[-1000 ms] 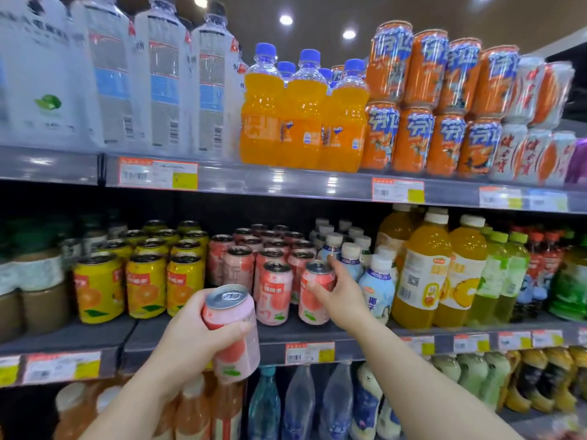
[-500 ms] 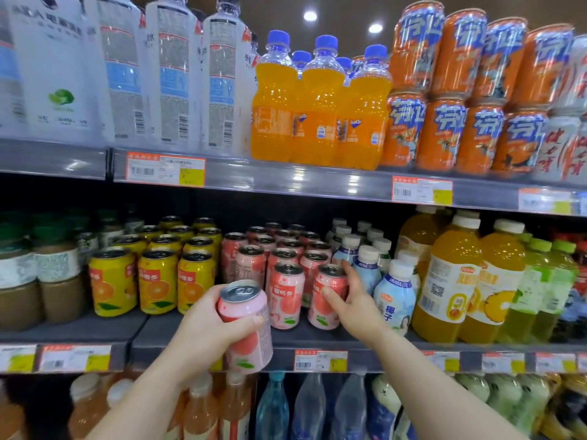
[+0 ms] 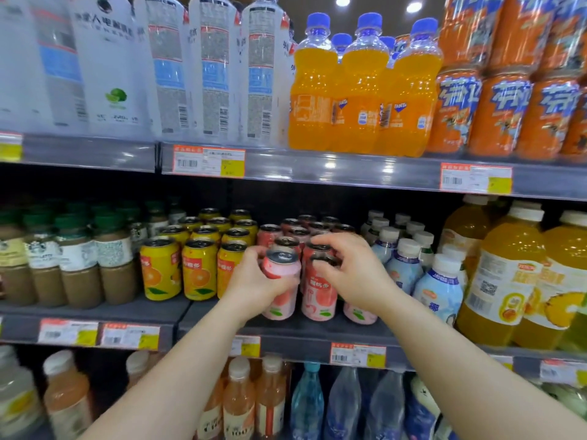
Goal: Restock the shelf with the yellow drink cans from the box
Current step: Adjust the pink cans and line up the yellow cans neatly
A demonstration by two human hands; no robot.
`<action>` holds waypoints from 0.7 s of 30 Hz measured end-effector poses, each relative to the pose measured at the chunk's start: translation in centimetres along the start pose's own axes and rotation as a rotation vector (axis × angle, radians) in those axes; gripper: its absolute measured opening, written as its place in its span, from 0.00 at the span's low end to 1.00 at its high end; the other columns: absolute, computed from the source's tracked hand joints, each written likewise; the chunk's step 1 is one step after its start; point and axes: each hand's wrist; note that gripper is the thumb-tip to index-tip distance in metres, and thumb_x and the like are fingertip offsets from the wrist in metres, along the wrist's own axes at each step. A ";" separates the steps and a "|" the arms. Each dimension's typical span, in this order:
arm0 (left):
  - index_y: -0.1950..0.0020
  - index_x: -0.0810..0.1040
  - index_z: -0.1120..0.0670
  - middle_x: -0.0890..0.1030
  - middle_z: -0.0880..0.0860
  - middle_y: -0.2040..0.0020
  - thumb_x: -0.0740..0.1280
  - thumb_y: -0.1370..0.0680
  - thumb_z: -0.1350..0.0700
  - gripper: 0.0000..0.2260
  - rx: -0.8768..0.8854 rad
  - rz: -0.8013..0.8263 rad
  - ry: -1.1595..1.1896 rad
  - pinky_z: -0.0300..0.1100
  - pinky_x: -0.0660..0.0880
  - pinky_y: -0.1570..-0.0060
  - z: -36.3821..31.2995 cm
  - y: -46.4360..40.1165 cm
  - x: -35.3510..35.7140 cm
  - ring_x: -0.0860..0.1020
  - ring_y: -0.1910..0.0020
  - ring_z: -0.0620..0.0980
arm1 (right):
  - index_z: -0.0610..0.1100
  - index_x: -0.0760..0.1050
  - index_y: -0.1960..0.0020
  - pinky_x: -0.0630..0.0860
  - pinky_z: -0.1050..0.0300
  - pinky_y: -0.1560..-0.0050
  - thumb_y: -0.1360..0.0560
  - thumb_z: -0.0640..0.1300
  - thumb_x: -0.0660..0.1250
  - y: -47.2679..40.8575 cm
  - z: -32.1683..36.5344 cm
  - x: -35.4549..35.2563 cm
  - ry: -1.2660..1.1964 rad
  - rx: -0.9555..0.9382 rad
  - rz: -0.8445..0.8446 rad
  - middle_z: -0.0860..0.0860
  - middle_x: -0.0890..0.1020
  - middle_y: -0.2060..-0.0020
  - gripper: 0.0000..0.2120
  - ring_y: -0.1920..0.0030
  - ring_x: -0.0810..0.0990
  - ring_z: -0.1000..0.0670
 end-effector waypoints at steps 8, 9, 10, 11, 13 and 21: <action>0.30 0.63 0.45 0.75 0.41 0.43 0.79 0.38 0.42 0.42 0.060 -0.101 -0.110 0.42 0.75 0.50 2.4 0.8 1.8 0.76 0.48 0.43 | 0.54 0.80 0.45 0.71 0.49 0.40 0.25 0.48 0.68 -2.1 0.5 1.8 0.016 -0.015 0.060 0.54 0.80 0.49 0.10 0.44 0.74 0.49; 0.28 0.61 0.45 0.74 0.40 0.43 0.79 0.39 0.42 0.44 0.071 -0.081 -0.149 0.42 0.75 0.48 2.7 1.0 1.5 0.76 0.45 0.44 | 0.54 0.80 0.45 0.71 0.49 0.40 0.26 0.48 0.68 -2.1 0.3 1.8 0.015 -0.003 0.058 0.53 0.81 0.48 0.10 0.43 0.74 0.49; 0.27 0.61 0.45 0.74 0.39 0.42 0.79 0.39 0.42 0.44 0.074 -0.066 -0.201 0.42 0.74 0.47 3.1 1.3 1.2 0.76 0.43 0.44 | 0.54 0.80 0.45 0.72 0.49 0.40 0.26 0.49 0.68 -2.1 0.0 1.7 0.017 0.012 0.046 0.53 0.81 0.48 0.10 0.43 0.74 0.48; 0.27 0.61 0.45 0.75 0.40 0.40 0.78 0.38 0.42 0.44 0.071 -0.049 -0.257 0.42 0.74 0.47 3.6 1.5 1.0 0.76 0.41 0.45 | 0.54 0.80 0.45 0.72 0.48 0.40 0.27 0.50 0.68 -2.1 -0.5 1.6 0.032 0.018 0.028 0.53 0.81 0.47 0.11 0.42 0.75 0.47; 0.29 0.63 0.46 0.76 0.42 0.38 0.76 0.36 0.40 0.39 0.047 0.008 -0.359 0.42 0.75 0.49 4.6 1.8 0.7 0.77 0.41 0.46 | 0.54 0.80 0.43 0.71 0.46 0.39 0.28 0.52 0.69 -2.1 -1.5 1.0 0.099 0.044 0.012 0.51 0.81 0.46 0.14 0.41 0.75 0.46; 0.42 0.74 0.44 0.82 0.45 0.46 0.70 0.34 0.33 0.26 0.002 -0.108 -0.553 0.47 0.77 0.51 5.9 1.1 2.4 0.80 0.47 0.50 | 0.61 0.74 0.37 0.50 0.48 0.29 0.28 0.59 0.69 -0.8 -3.6 0.3 0.301 0.127 0.146 0.56 0.75 0.35 0.20 0.31 0.64 0.48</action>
Point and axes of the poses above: each hand's wrist, its own y-axis away from the middle knuckle, its own x-axis out of the palm, z = x × y
